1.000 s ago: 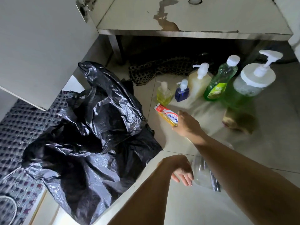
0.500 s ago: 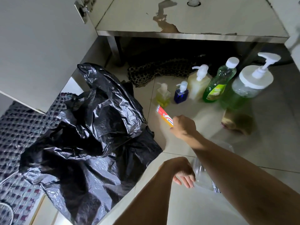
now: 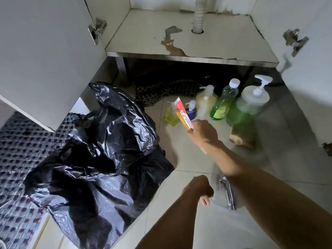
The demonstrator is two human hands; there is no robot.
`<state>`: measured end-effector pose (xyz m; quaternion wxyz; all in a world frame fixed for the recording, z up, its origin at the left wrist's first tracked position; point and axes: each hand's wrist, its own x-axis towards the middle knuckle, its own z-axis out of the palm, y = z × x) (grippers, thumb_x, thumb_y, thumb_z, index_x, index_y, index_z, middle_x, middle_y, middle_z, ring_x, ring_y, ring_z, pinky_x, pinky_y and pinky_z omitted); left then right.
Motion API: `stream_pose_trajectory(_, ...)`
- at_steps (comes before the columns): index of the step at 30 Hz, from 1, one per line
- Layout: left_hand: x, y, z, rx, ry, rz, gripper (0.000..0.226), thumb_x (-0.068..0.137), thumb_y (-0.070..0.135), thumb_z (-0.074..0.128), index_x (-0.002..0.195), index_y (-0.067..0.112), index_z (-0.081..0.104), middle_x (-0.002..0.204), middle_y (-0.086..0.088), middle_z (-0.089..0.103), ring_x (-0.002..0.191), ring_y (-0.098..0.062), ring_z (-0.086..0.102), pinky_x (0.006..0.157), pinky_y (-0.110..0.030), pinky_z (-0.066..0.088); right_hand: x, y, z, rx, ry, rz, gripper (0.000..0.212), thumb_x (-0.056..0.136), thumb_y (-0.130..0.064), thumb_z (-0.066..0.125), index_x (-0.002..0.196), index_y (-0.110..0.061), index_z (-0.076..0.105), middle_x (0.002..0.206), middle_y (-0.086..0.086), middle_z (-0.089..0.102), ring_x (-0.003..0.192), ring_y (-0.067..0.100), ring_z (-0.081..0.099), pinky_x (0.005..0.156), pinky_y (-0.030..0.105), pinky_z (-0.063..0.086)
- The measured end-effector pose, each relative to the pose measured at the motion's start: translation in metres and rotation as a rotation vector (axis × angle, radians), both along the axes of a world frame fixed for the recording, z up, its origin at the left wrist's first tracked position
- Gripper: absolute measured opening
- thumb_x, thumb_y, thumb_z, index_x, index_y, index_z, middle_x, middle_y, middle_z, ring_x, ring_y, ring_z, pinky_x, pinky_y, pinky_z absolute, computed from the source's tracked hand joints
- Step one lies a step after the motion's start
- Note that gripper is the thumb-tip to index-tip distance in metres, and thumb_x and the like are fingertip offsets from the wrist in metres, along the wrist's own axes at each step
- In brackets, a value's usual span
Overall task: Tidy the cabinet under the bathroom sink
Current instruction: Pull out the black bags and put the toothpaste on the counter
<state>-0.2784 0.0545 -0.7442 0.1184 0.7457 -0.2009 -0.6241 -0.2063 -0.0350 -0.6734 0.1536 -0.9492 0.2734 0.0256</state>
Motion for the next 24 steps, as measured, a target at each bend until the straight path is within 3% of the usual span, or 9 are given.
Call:
stream_pose_trajectory(3, -0.003, 0.005, 0.007, 0.011, 0.030, 0.023, 0.030, 0.100, 0.012, 0.039, 0.102, -0.004, 0.064, 0.131, -0.012, 0.060, 0.110, -0.018, 0.060, 0.101, -0.031, 0.044, -0.013, -0.022, 0.043, 0.043, -0.092, -0.098, 0.019, 0.083, -0.024, 0.057, 0.089, -0.007, 0.064, 0.077, 0.013, 0.060, 0.074, 0.032, 0.062, 0.056, 0.028, 0.040)
stream_pose_trajectory(5, -0.005, 0.008, 0.014, 0.024, 0.021, 0.026, 0.031, 0.100, 0.011, 0.035, 0.087, 0.001, 0.061, 0.135, -0.010, 0.058, 0.117, -0.015, 0.058, 0.100, -0.029, 0.042, -0.036, -0.040, 0.056, 0.065, 0.011, -0.112, 0.010, 0.077, -0.018, 0.062, 0.074, -0.010, 0.057, 0.066, 0.008, 0.054, 0.067, 0.029, 0.058, 0.049, 0.023, 0.036)
stream_pose_trajectory(7, -0.006, 0.010, 0.021, 0.044, 0.012, 0.018, 0.033, 0.101, 0.011, 0.031, 0.081, 0.006, 0.057, 0.140, -0.008, 0.052, 0.128, -0.014, 0.051, 0.102, -0.025, 0.039, -0.062, -0.048, 0.056, 0.146, 0.189, -0.118, 0.018, 0.066, -0.016, 0.069, 0.060, -0.012, 0.053, 0.056, 0.005, 0.052, 0.061, 0.026, 0.056, 0.046, 0.022, 0.037)
stream_pose_trajectory(9, -0.008, 0.010, 0.026, 0.050, 0.009, 0.034, 0.034, 0.102, 0.011, 0.029, 0.098, 0.002, 0.062, 0.142, -0.007, 0.051, 0.131, -0.013, 0.047, 0.103, -0.024, 0.038, -0.087, -0.050, 0.046, 0.207, 0.377, -0.106, 0.019, 0.059, -0.022, 0.070, 0.055, -0.013, 0.054, 0.053, 0.005, 0.054, 0.058, 0.022, 0.056, 0.049, 0.022, 0.038)
stream_pose_trajectory(12, -0.013, 0.009, 0.030, 0.037, 0.004, 0.059, 0.036, 0.101, 0.009, 0.032, 0.125, -0.003, 0.056, 0.139, -0.009, 0.053, 0.129, -0.016, 0.050, 0.104, -0.027, 0.039, -0.115, -0.045, 0.034, 0.249, 0.543, -0.175, 0.023, 0.065, -0.026, 0.073, 0.055, -0.015, 0.055, 0.044, -0.001, 0.049, 0.037, 0.012, 0.043, 0.039, 0.017, 0.031)
stream_pose_trajectory(16, -0.018, 0.006, 0.035, 0.028, -0.004, 0.061, 0.037, 0.100, 0.007, 0.034, 0.130, -0.003, 0.052, 0.138, -0.009, 0.055, 0.127, -0.017, 0.053, 0.104, -0.028, 0.040, -0.136, -0.033, 0.015, 0.420, 0.629, -0.259, 0.029, 0.076, -0.012, 0.068, 0.051, -0.009, 0.052, 0.024, -0.004, 0.037, 0.018, 0.006, 0.027, 0.030, 0.010, 0.020)
stream_pose_trajectory(19, -0.021, 0.003, 0.037, 0.028, -0.011, 0.069, 0.033, 0.098, 0.006, 0.036, 0.120, -0.004, 0.058, 0.132, -0.010, 0.060, 0.121, -0.018, 0.058, 0.100, -0.030, 0.044, -0.141, -0.026, 0.001, 0.503, 0.614, -0.292, 0.022, 0.075, -0.011, 0.072, 0.059, -0.007, 0.056, 0.033, -0.001, 0.045, 0.020, 0.006, 0.030, 0.031, 0.011, 0.022)
stream_pose_trajectory(22, -0.023, 0.002, 0.036, 0.025, -0.032, 0.072, 0.023, 0.097, 0.005, 0.041, 0.081, 0.002, 0.057, 0.126, -0.011, 0.064, 0.113, -0.019, 0.064, 0.092, -0.030, 0.048, -0.140, -0.020, -0.018, 0.516, 0.537, -0.316, 0.015, 0.071, -0.009, 0.069, 0.059, -0.008, 0.059, 0.048, 0.003, 0.050, 0.032, 0.009, 0.037, 0.036, 0.016, 0.028)
stream_pose_trajectory(24, -0.024, 0.002, 0.035, 0.013, -0.047, 0.081, 0.024, 0.095, 0.005, 0.044, 0.073, 0.005, 0.054, 0.123, -0.011, 0.066, 0.101, -0.018, 0.068, 0.090, -0.030, 0.049, -0.141, -0.015, -0.027, 0.491, 0.476, -0.326, 0.013, 0.068, -0.013, 0.070, 0.061, -0.009, 0.060, 0.048, 0.002, 0.053, 0.039, 0.011, 0.044, 0.042, 0.019, 0.033)
